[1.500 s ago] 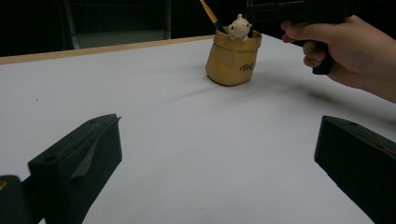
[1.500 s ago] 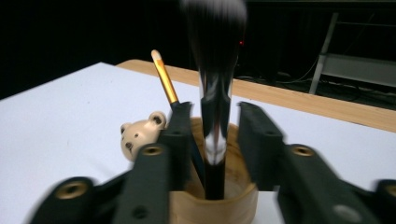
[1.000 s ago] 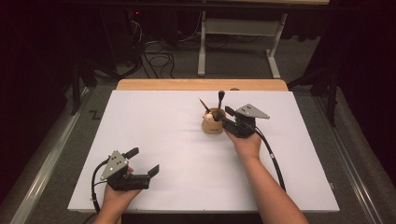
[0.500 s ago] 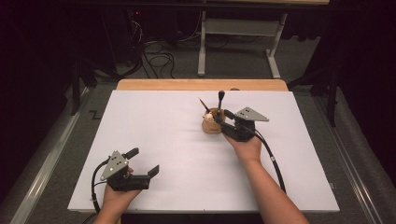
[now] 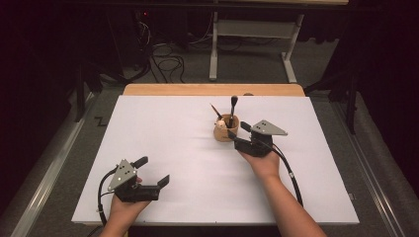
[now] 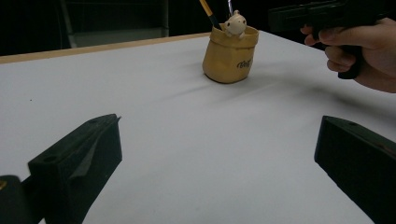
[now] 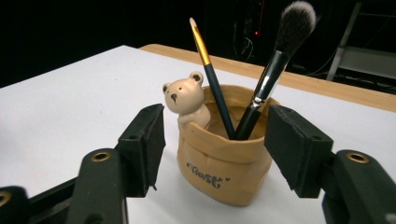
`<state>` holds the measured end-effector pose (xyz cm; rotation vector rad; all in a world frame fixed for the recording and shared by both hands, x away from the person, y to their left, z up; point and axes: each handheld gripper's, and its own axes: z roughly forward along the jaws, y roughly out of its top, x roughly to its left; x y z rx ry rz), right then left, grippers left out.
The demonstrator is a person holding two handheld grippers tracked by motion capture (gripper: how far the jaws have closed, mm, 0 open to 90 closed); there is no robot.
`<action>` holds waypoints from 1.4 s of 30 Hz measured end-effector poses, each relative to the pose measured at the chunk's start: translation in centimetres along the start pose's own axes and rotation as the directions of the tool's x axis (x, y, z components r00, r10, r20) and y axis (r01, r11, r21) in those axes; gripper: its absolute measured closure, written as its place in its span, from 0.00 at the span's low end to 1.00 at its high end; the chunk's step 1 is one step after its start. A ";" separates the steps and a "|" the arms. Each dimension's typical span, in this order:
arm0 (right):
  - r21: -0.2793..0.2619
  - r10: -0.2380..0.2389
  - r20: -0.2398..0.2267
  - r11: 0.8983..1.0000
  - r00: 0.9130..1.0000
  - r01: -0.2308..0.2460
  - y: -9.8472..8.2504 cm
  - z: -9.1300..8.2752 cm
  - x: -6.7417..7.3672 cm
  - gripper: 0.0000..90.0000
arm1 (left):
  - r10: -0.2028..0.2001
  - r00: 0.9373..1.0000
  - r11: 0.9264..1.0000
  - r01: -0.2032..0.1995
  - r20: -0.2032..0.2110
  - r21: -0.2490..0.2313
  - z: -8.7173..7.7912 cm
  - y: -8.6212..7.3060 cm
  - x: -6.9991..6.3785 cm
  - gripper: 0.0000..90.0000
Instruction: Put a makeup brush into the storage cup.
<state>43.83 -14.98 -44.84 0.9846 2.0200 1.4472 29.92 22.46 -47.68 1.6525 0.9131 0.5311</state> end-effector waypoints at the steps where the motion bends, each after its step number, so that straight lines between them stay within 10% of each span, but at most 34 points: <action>1: -0.002 -0.005 0.000 1.000 1.000 0.005 -0.1 -0.1 0.0 0.41 | 0.000 1.000 1.000 0.000 0.000 0.000 0.0 0.0 0.0 0.02; 29: 0.004 0.013 -0.037 1.000 0.999 -0.013 -1.4 -3.7 0.1 0.02 | 0.002 1.000 1.000 -0.002 -0.004 0.004 0.0 0.0 0.1 0.02; 42: -0.014 0.016 -0.016 1.000 1.000 -0.017 -3.3 -8.9 -1.0 0.00 | 0.001 1.000 1.000 -0.001 -0.013 0.008 0.0 -0.1 0.2 0.01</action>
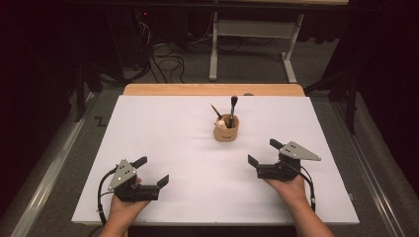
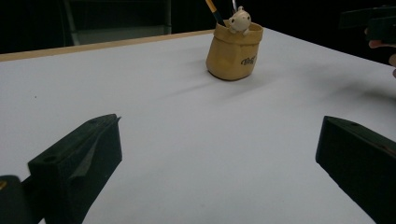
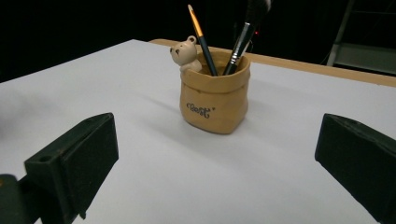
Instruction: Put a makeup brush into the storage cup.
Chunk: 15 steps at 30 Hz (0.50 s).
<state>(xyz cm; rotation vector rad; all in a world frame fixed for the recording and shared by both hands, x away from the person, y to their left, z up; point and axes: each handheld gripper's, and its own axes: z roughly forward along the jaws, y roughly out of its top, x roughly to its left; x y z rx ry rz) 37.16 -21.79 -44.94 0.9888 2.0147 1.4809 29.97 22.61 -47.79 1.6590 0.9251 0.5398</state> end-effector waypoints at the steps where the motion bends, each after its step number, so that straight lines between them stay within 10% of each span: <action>1: -0.007 -0.005 0.003 1.000 1.000 0.005 -0.2 -0.5 -0.1 0.00 | 0.000 1.000 1.000 0.000 -0.001 0.000 0.0 0.0 0.0 0.01; 15: -0.038 -0.012 0.050 0.999 0.999 0.014 -2.3 -5.8 -0.8 0.00 | -0.001 1.000 1.000 0.001 -0.022 0.004 0.0 -0.1 -0.2 0.00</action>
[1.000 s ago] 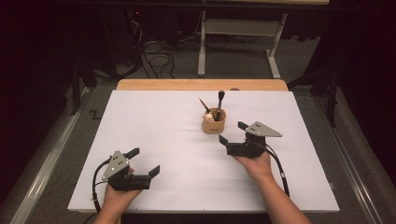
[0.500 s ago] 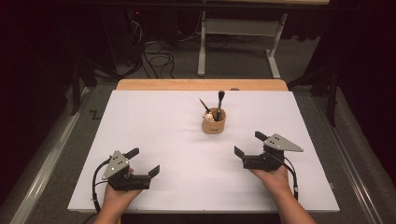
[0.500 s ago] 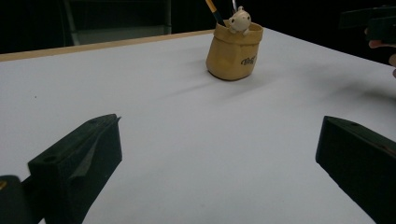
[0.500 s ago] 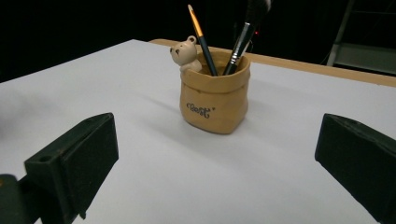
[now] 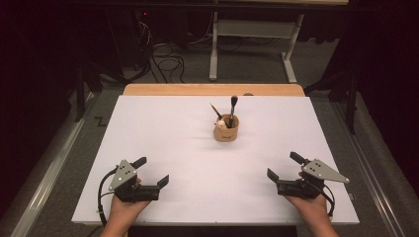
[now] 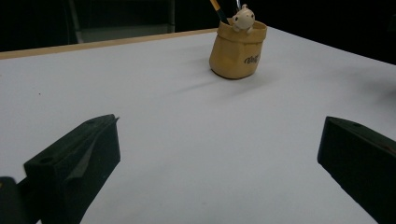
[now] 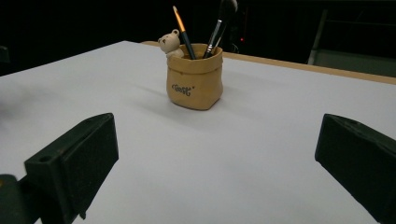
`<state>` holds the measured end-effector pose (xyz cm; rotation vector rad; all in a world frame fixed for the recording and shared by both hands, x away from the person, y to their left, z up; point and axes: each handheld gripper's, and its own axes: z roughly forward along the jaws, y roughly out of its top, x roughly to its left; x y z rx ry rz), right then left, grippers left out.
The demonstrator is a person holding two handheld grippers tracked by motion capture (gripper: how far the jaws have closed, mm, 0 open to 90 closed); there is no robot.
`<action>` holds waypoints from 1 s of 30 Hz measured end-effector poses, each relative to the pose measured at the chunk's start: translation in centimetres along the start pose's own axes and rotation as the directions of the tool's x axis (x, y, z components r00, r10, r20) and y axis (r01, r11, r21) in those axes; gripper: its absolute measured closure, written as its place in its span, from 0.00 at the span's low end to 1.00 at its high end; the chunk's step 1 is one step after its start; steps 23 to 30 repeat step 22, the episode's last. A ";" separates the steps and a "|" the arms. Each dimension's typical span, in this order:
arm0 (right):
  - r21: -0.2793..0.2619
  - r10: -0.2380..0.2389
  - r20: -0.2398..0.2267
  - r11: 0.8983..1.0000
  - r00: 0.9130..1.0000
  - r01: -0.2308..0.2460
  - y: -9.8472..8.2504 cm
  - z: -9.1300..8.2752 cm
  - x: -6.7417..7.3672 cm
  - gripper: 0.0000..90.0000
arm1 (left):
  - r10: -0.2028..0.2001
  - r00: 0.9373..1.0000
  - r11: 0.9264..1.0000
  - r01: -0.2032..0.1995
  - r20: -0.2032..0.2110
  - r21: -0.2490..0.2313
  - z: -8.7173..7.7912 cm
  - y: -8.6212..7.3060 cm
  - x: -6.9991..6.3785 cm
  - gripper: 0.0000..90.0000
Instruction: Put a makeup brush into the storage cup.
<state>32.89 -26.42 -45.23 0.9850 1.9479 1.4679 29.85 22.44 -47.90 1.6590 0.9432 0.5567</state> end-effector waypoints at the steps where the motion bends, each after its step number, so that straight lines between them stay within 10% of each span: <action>1: -0.002 -0.001 -0.001 1.000 1.000 0.001 -0.1 -0.2 0.0 0.00 | 0.000 1.000 1.000 0.000 -0.001 0.000 0.0 0.0 0.0 0.00; 30: 0.004 -0.005 0.005 1.000 1.000 0.005 -0.6 -0.7 0.2 0.00 | -0.011 1.000 1.000 0.011 -0.002 -0.024 -0.4 0.2 0.1 0.00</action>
